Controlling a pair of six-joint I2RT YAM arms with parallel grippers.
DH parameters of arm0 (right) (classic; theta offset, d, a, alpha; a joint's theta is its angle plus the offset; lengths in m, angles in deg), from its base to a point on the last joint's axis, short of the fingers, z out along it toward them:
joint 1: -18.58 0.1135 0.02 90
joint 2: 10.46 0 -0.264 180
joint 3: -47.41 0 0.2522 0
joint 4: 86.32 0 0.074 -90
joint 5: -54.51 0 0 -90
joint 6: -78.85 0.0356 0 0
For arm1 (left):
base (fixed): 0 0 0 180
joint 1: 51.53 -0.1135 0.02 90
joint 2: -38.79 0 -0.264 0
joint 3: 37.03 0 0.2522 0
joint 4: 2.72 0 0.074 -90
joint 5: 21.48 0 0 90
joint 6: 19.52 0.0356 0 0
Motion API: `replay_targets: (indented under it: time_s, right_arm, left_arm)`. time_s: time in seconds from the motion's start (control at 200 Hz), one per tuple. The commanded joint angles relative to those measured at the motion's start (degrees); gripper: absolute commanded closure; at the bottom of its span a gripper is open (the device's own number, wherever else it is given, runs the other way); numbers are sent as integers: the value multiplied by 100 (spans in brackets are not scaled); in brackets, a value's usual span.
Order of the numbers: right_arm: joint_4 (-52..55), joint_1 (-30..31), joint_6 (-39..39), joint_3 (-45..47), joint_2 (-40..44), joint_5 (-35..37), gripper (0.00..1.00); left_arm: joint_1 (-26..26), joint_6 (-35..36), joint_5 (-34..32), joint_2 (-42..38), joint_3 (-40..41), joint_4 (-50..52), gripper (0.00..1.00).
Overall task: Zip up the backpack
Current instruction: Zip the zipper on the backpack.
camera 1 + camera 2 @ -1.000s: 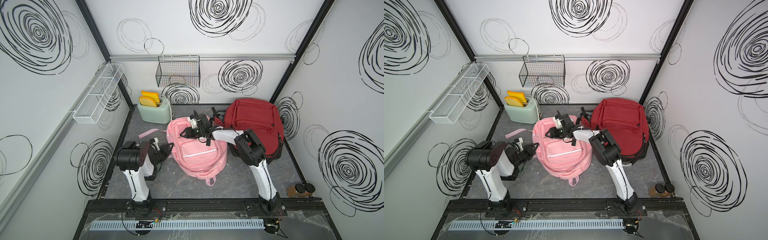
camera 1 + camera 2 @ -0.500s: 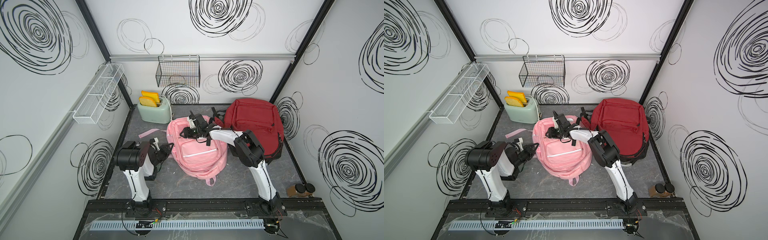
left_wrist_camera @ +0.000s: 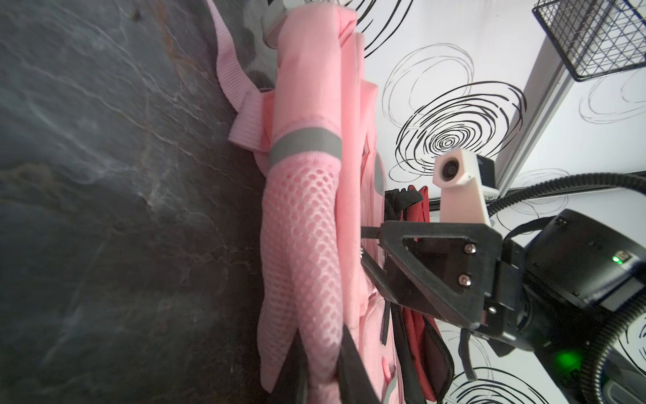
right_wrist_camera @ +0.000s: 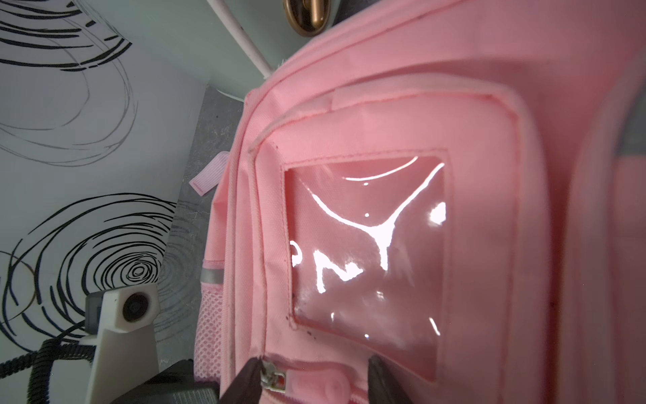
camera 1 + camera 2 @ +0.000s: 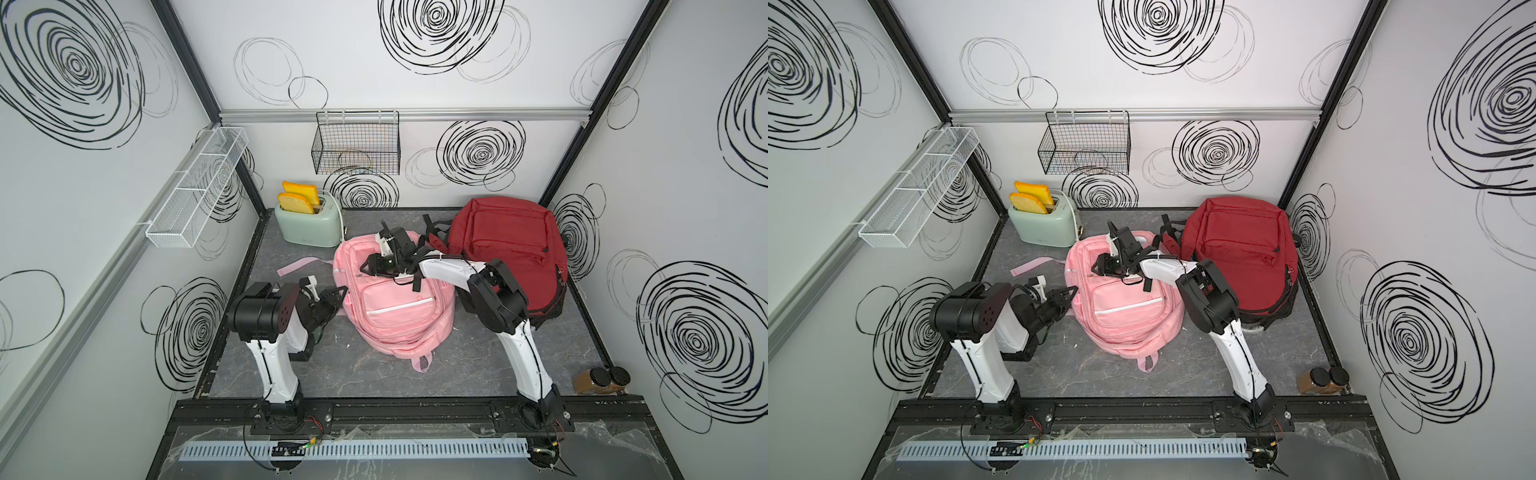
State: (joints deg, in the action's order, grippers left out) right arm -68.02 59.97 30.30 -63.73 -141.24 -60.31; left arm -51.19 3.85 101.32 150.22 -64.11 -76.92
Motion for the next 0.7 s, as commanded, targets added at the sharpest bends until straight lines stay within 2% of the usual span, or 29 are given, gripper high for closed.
replay_targets:
  time_s: [0.0, 0.405, 0.695]
  right_arm:
    - [40, 11, 301, 207, -227, -296, 47]
    - [-523, 21, 666, 587, -246, -787, 47]
    - [-1484, -42, 1167, 1040, -58, -1248, 47]
  left_arm:
    - [45, -30, 192, -61, -48, -1496, 92]
    - [36, -28, 192, -70, -30, -1500, 92]
    - [36, -8, 183, -105, -24, -1472, 92]
